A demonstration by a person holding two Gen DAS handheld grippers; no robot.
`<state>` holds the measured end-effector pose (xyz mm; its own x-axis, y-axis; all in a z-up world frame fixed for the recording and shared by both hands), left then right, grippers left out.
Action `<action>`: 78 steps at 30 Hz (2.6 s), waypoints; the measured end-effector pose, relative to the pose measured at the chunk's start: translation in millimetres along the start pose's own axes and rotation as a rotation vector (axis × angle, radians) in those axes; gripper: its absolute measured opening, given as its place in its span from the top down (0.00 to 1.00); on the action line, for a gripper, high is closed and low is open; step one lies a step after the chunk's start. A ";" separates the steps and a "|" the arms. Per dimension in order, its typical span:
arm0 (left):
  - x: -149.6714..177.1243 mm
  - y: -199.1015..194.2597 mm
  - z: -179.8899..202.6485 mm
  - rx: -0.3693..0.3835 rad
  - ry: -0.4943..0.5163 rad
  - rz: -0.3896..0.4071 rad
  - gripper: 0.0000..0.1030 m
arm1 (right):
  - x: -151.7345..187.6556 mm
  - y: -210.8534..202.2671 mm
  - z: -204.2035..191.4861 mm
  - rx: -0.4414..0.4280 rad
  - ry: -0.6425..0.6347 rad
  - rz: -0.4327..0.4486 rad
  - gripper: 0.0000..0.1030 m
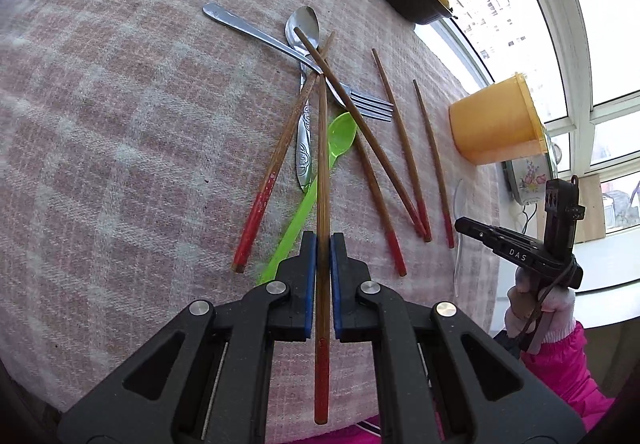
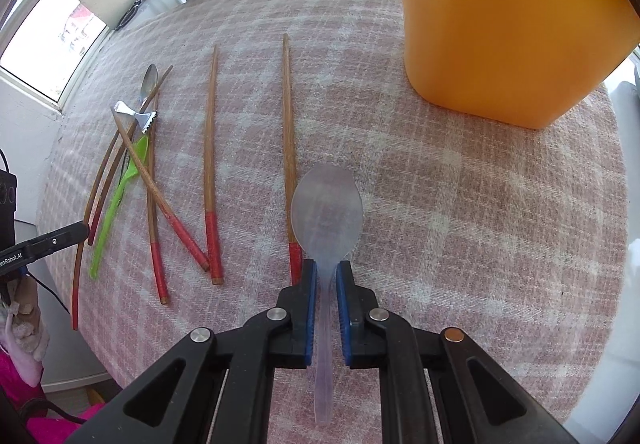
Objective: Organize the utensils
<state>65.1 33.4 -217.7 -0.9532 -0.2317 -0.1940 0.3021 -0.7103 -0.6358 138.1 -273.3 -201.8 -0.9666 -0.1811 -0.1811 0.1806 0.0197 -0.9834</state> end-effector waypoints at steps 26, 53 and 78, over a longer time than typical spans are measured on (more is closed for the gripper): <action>-3.8 29.6 82.3 -0.011 0.130 0.080 0.96 | 17.3 -51.2 39.0 -0.028 -0.061 0.113 1.00; -2.7 40.6 67.3 -0.017 0.101 0.081 0.96 | 8.0 -4.0 -31.3 0.145 -0.353 0.060 0.94; -72.3 59.2 171.7 0.096 0.288 0.143 0.96 | -16.3 -118.5 39.7 -0.055 -0.077 0.266 0.98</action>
<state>153.5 -106.0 -113.0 -0.8606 -0.1454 -0.4881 0.4192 -0.7465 -0.5167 139.6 -311.7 -81.8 -0.8697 -0.2362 -0.4333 0.4137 0.1299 -0.9011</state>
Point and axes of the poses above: each gripper's, at about its wrist camera, not at the fingertips, and y roughly the way its jaws point, z to its right, x to its underside, the point moved 2 cm from there along y, roughly the way its jaws point, and after that the axes turned 13 degrees about x, right-handed, at the moved point
